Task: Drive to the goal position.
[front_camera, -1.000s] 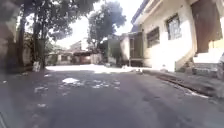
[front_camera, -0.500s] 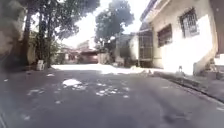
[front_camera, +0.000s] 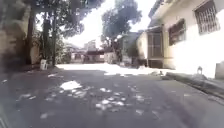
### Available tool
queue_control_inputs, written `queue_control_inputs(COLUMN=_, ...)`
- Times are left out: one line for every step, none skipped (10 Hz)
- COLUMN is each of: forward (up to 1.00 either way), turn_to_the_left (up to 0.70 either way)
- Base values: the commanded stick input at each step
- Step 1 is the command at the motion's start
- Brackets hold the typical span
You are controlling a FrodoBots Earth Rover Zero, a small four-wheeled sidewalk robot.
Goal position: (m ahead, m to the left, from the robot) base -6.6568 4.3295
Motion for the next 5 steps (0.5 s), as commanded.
queue_control_inputs(forward=1.0, turn_to_the_left=-0.3)
queue_control_inputs(forward=1.0, turn_to_the_left=-0.3)
queue_control_inputs(forward=1.0, turn_to_the_left=-0.3)
queue_control_inputs(forward=1.0, turn_to_the_left=-0.3)
queue_control_inputs(forward=1.0, turn_to_the_left=-0.3)
